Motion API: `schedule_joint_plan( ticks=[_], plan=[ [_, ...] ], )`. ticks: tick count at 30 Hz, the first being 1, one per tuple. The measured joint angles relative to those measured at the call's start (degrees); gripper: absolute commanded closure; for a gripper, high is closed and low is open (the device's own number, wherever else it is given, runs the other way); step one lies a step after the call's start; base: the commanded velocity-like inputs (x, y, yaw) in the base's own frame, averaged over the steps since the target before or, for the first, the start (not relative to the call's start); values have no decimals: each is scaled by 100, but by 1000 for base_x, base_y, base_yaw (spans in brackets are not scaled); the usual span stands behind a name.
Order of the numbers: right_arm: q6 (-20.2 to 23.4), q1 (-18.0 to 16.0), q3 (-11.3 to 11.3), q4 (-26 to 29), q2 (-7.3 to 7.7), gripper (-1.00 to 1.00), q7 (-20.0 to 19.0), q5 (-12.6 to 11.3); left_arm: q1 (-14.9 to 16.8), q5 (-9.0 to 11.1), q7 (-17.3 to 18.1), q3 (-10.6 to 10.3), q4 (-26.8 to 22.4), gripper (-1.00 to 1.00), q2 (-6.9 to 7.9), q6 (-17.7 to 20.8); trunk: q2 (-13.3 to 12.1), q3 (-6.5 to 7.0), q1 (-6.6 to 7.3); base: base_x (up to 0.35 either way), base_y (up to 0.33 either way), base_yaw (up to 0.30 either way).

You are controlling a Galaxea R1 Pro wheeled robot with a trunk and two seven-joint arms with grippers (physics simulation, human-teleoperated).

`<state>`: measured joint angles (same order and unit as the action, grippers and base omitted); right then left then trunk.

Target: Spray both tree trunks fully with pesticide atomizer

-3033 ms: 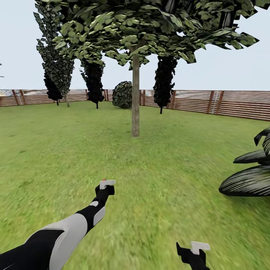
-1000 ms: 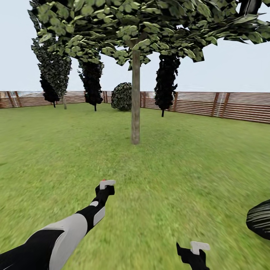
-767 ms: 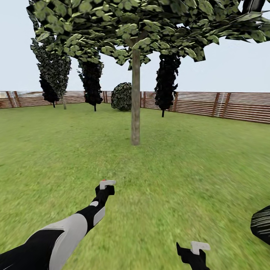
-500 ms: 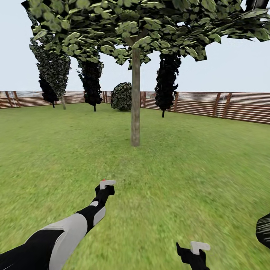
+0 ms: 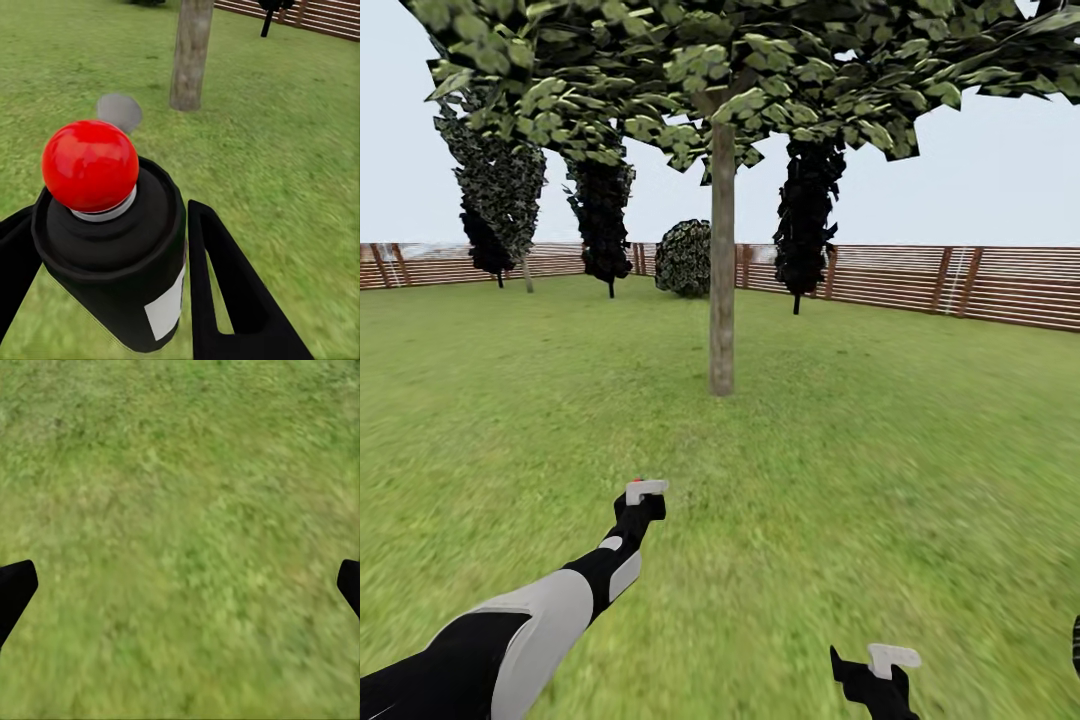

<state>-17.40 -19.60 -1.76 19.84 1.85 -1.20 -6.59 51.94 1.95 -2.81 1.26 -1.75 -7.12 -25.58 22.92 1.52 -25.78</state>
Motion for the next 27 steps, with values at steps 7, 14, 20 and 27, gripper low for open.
schedule_joint_plan(
  ticks=[7,14,20,27],
  plan=[
    [0,0,0,-4,0,-100,3,0,0,0,0,0,3,100,0,0,0,0,0,350,0,0],
    [7,0,3,-1,4,-100,2,0,0,-1,0,0,0,100,0,0,0,0,0,350,0,0],
    [4,0,0,0,12,-100,6,0,0,0,0,0,1,100,0,0,0,0,0,350,0,0],
    [0,0,0,-3,17,-100,7,3,0,0,0,0,1,100,0,0,0,0,0,350,0,0]
  ],
)
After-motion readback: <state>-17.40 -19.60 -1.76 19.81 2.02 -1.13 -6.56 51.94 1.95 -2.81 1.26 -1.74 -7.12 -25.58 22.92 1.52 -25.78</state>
